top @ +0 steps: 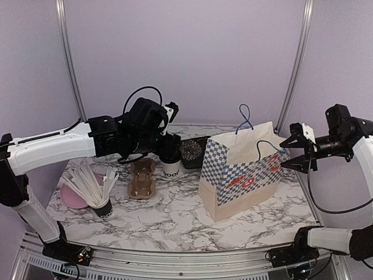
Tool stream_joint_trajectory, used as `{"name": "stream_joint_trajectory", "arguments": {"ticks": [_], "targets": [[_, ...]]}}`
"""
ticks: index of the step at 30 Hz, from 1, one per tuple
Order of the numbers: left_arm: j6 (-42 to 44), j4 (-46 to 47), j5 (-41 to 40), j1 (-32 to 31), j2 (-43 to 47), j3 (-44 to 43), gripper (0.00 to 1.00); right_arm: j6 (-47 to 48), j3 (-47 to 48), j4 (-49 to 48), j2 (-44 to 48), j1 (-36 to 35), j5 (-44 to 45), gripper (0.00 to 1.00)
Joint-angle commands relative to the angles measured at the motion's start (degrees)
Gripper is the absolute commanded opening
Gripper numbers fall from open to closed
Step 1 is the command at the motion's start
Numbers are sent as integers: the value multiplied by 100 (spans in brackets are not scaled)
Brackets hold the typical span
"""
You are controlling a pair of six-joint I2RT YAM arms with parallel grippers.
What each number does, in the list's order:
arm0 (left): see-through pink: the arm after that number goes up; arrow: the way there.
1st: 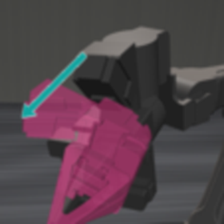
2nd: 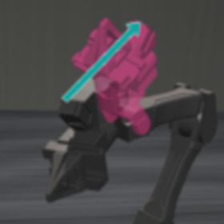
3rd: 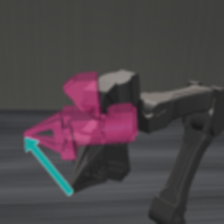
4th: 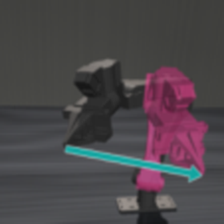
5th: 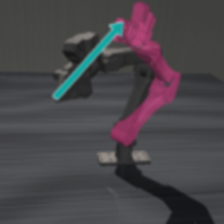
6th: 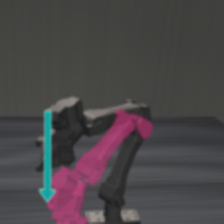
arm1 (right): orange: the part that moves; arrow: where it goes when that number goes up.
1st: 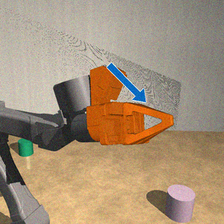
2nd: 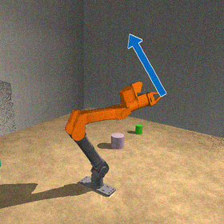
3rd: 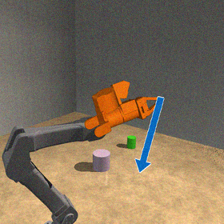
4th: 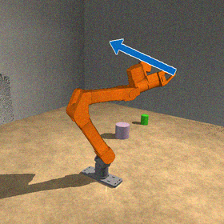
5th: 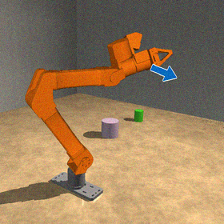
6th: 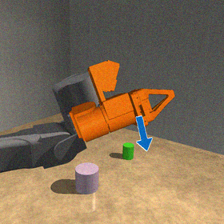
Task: Pack the takeout coffee
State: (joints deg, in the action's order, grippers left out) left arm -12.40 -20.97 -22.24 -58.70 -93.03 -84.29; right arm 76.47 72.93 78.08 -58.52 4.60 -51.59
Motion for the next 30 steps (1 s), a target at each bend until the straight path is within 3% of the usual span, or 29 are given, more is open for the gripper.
{"name": "stream_joint_trajectory", "arguments": {"ticks": [1,6,12,18,30], "targets": [[-389,-2015,35,477,229,-82,65,-474,680,49,-112,-47,-1019,66],[-207,-2710,730,1097,61,-193,49,-527,922,27,-313,-47,-1796,64],[223,-2809,1388,1117,-467,14,37,-857,677,-409,-181,-47,-1836,62],[487,-2840,833,1106,-1041,72,22,-884,456,-455,-49,-46,-1689,62],[1044,-2833,730,840,-1850,226,18,-895,319,-591,-137,-56,-1615,62]]}}
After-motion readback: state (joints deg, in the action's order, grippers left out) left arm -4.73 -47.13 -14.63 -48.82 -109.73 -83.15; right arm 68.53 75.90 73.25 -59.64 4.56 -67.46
